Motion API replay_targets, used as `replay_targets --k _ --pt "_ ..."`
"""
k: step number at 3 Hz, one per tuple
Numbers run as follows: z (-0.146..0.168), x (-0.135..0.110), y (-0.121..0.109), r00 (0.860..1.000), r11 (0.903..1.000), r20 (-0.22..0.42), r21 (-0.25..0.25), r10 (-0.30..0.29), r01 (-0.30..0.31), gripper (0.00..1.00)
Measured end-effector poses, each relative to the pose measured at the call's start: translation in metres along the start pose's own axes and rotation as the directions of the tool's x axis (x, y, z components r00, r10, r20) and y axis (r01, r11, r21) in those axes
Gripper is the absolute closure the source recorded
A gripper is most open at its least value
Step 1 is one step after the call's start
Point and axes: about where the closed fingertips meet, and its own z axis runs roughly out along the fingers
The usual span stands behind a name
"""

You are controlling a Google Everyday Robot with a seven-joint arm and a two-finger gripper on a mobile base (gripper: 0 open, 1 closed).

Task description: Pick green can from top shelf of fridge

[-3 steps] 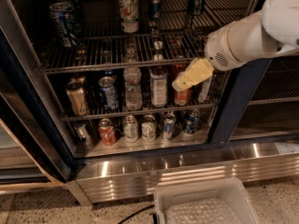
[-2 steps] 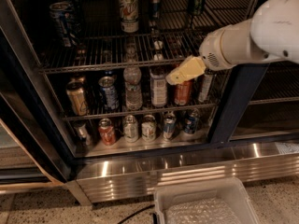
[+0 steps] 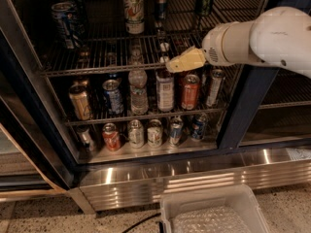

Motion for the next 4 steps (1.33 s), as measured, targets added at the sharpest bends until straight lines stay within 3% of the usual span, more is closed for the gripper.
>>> replay_targets --k 1,2,3,4 --pt "0.000 -0.002 -0.001 1.000 1.0000 0.007 0.005 -0.001 0.001 0.00" --pt "0.002 -0.009 -0.002 0.999 0.9988 0.047 0.043 0.022 -0.024 0.00" --pt "0.016 -0.021 -0.013 0.991 0.9905 0.119 0.117 0.058 -0.073 0.00" --pt "0.031 -0.033 -0.038 0.973 0.9718 0.199 0.182 0.113 -0.150 0.00"
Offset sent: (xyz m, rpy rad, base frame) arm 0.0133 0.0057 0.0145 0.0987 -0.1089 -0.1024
